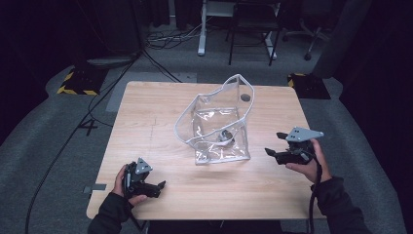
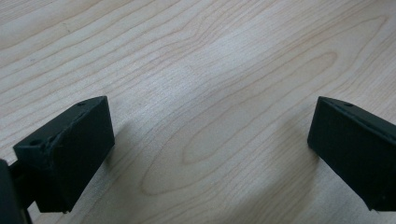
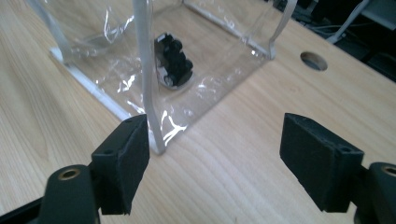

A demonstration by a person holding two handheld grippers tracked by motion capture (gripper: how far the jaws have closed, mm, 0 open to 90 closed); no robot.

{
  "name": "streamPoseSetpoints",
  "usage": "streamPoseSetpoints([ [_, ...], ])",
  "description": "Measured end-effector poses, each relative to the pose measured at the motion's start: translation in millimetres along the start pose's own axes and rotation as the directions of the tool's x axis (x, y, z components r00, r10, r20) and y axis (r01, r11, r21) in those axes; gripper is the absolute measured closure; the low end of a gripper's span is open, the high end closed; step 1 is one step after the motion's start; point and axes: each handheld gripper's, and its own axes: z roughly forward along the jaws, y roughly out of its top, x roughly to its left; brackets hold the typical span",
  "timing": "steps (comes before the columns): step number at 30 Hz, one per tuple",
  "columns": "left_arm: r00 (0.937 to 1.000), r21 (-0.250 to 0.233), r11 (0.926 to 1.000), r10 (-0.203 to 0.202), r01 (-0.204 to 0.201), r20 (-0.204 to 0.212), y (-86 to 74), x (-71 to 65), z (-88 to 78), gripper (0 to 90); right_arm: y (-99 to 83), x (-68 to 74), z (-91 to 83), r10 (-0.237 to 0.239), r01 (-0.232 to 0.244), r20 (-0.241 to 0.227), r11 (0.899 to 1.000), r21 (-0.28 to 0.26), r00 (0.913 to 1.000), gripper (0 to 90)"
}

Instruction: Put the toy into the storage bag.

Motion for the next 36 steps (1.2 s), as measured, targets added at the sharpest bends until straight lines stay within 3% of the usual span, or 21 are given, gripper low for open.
streamPoseSetpoints([
  [10,1.0,-0.001,1.0,0.0,0.0,0.001,0.0,0.1,0.1,0.7,-23.4,3.8,5.5,0.004,-0.003,-0.016,0.998,0.056,0.9999,24.6],
  [14,1.0,-0.001,1.0,0.0,0.0,0.001,0.0,0.0,0.1,0.7,-34.1,6.3,3.2,0.034,-0.033,-0.019,0.997,0.063,0.9992,24.4],
  [36,1.0,-0.001,1.0,0.001,-0.001,-0.002,0.1,0.1,0.1,0.7,-91.2,9.1,-14.1,0.073,-0.068,-0.035,0.989,0.13,0.9968,23.8],
])
